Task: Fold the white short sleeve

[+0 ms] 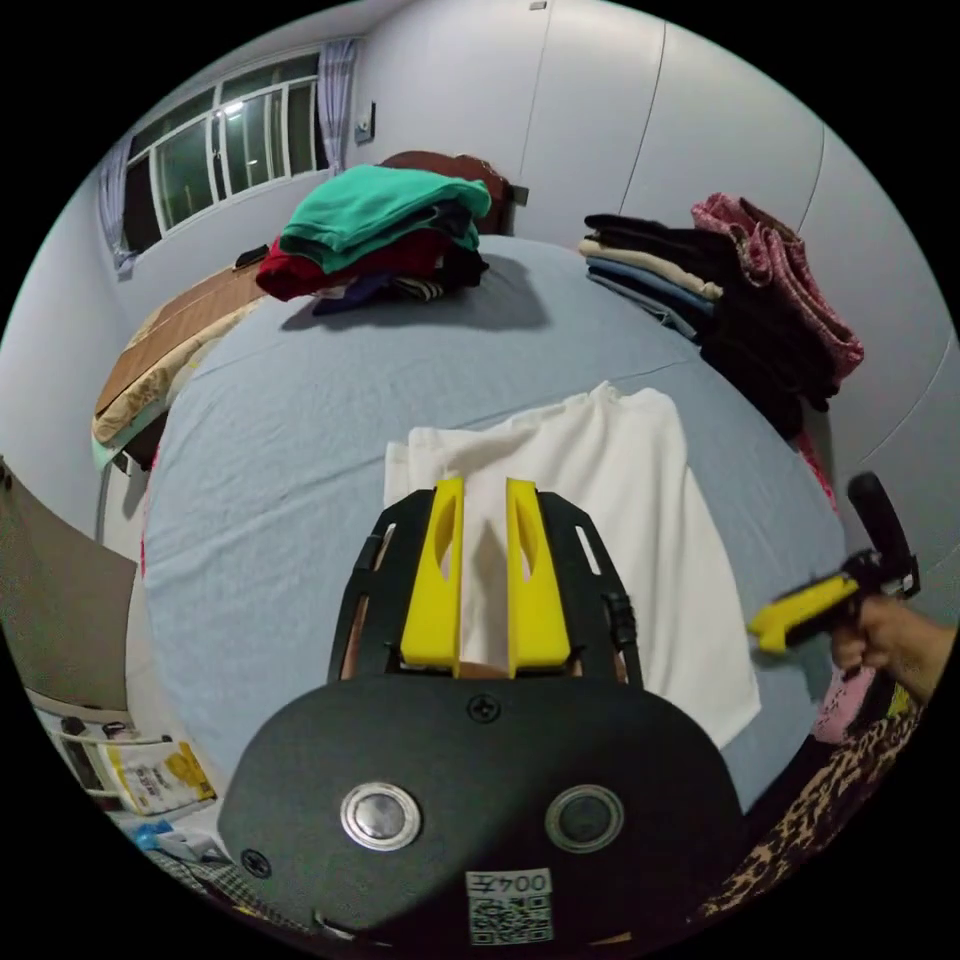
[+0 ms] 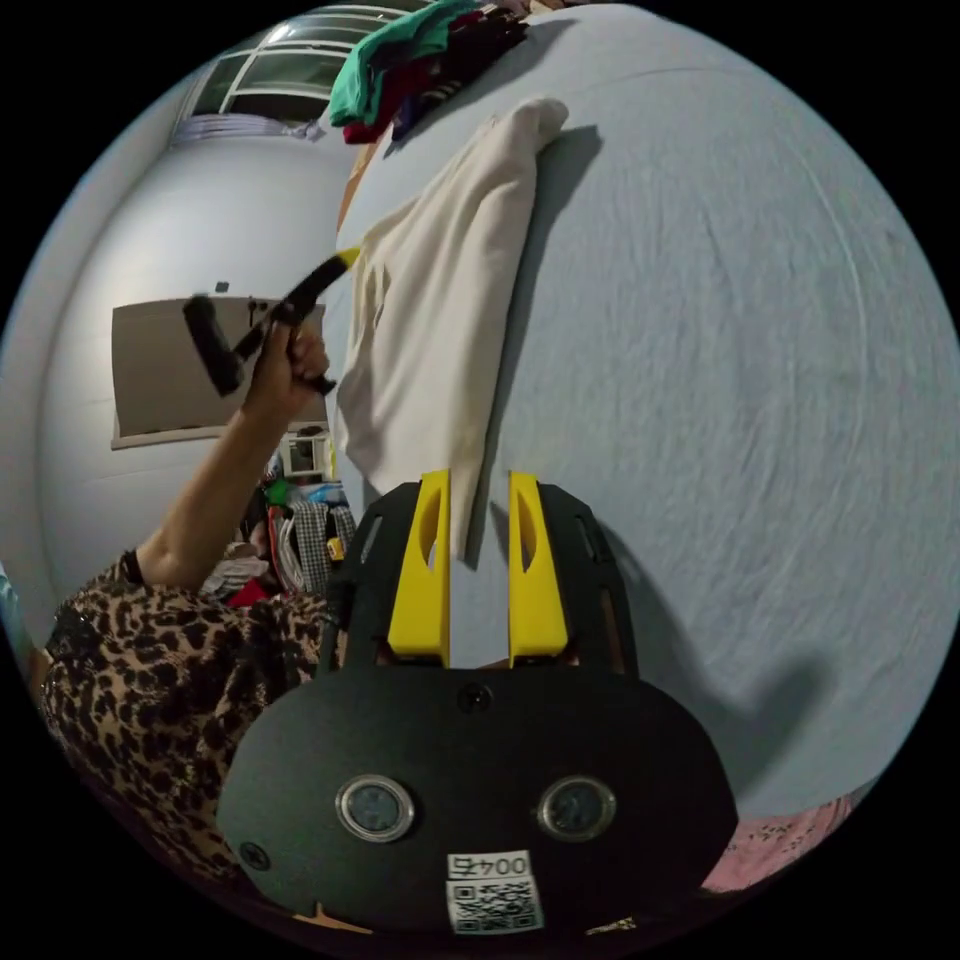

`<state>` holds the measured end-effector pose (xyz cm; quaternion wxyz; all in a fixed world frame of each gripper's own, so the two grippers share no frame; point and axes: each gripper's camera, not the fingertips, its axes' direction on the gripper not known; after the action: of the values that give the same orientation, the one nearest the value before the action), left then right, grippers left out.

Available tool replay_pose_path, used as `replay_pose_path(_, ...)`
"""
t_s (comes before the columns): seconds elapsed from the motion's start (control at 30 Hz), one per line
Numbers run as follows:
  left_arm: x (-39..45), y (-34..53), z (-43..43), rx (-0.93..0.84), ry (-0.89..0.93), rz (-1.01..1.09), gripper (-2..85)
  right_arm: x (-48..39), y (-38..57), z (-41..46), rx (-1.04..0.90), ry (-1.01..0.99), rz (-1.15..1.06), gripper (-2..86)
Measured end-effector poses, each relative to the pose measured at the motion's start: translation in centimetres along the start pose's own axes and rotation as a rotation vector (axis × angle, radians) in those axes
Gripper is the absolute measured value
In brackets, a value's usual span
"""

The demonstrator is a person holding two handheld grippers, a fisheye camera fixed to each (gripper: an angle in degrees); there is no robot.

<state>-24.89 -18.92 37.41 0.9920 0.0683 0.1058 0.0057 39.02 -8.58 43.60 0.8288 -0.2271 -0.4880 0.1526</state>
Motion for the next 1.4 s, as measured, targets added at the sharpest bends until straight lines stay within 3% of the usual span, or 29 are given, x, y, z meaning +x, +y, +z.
replay_pose_path(0.2, -1.7, -0.4, 2.3, -0.031, -0.046, -0.004, 5.1, -0.1, 1.4, 1.4, -0.018, -0.075, 0.033, 8.1)
replay_pose_path(0.33, -4.2, -0.5, 2.8, -0.021, 0.020, -0.077, 3.2, -1.0, 1.8, 1.8, -0.011, 0.057, -0.010, 3.6)
replay_pose_path(0.57, -7.7, -0.3, 0.9, -0.006, 0.085, -0.120, 4.6, 0.8, 3.1, 1.1, 0.031, -0.056, 0.080, 3.5)
replay_pose_path(0.83, -13.4, 9.8, -6.2, -0.008, 0.475, -0.413, 11.6, 2.9, 4.3, -0.2, 0.071, -0.164, 0.117, 10.2)
replay_pose_path(1.0, -14.4, 20.6, -6.2, -0.061, 0.701, -0.797, 13.0, 3.5, 4.5, 0.2, 0.071, -0.208, 0.129, 9.3)
replay_pose_path(1.2, -12.4, 25.4, -3.4, -0.144, 0.810, -0.972, 15.9, 4.8, 5.2, 0.5, 0.030, -0.312, 0.169, 3.9)
replay_pose_path(1.4, -8.2, 25.2, -1.5, -0.115, 0.880, -0.963, 18.5, 4.0, 7.5, -1.9, 0.055, -0.437, 0.170, 2.9)
